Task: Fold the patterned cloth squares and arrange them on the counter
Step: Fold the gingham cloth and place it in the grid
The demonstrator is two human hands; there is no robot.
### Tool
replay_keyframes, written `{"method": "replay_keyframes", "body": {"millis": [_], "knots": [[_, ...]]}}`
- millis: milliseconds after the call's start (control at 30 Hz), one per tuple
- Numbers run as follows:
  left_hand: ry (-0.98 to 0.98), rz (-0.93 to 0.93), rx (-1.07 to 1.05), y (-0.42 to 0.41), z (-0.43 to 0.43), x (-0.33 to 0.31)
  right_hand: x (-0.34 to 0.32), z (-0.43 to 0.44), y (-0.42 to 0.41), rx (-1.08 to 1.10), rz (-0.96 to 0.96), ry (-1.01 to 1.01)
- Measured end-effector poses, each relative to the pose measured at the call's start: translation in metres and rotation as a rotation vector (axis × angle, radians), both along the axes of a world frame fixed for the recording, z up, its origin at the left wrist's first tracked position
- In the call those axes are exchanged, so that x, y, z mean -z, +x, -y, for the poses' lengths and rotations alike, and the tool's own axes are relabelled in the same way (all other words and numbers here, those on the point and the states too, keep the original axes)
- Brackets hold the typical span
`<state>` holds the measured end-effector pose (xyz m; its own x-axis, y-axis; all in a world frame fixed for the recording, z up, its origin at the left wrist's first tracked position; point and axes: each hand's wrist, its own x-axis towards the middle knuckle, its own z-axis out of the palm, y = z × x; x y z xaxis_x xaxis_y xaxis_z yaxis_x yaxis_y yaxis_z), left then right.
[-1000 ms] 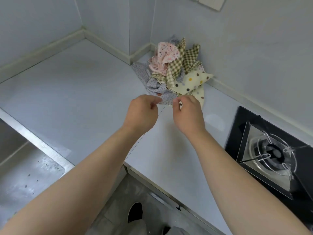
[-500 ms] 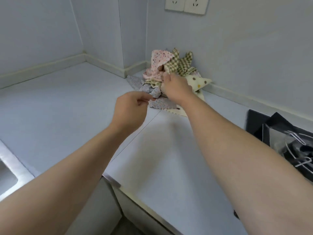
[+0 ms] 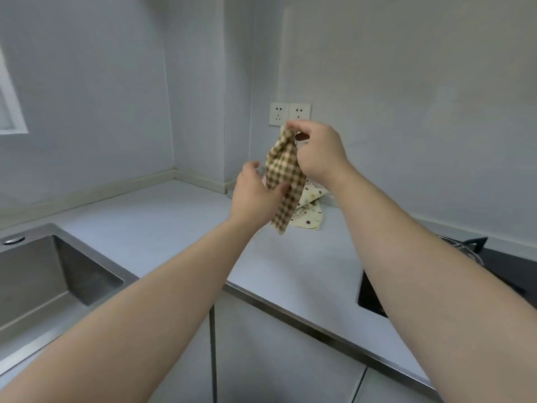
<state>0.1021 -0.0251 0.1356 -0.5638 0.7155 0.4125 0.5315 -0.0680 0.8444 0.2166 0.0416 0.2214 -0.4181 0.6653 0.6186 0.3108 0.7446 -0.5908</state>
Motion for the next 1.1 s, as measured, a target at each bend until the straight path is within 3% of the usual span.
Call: {"method": "replay_keyframes", "body": {"millis": [100, 400, 567, 767, 933, 1033, 1100], "knots": [[0.001, -0.025, 0.019, 0.009, 0.028, -0.001, 0.000, 0.033, 0.022, 0.044, 0.000, 0.067], [0.065, -0.056, 0.335, 0.038, 0.088, -0.011, 0.002, 0.081, 0.067, 0.047, -0.012, 0.102], [0.035, -0.255, 0.194, 0.050, 0.108, -0.015, -0.003, 0.092, 0.079, 0.114, 0.093, 0.095], [-0.142, -0.319, 0.134, 0.026, 0.122, -0.013, -0.004, 0.096, 0.095, 0.073, 0.032, -0.079], [-0.082, -0.357, -0.025, 0.008, 0.125, -0.020, 0.001, 0.087, 0.107, 0.101, 0.052, -0.156], [-0.278, -0.512, 0.084, 0.000, 0.122, -0.022, 0.006, 0.080, 0.112, 0.118, -0.083, -0.214], [-0.300, -0.541, 0.101, -0.007, 0.116, -0.025, 0.011, 0.072, 0.113, 0.121, -0.176, -0.232]]}}
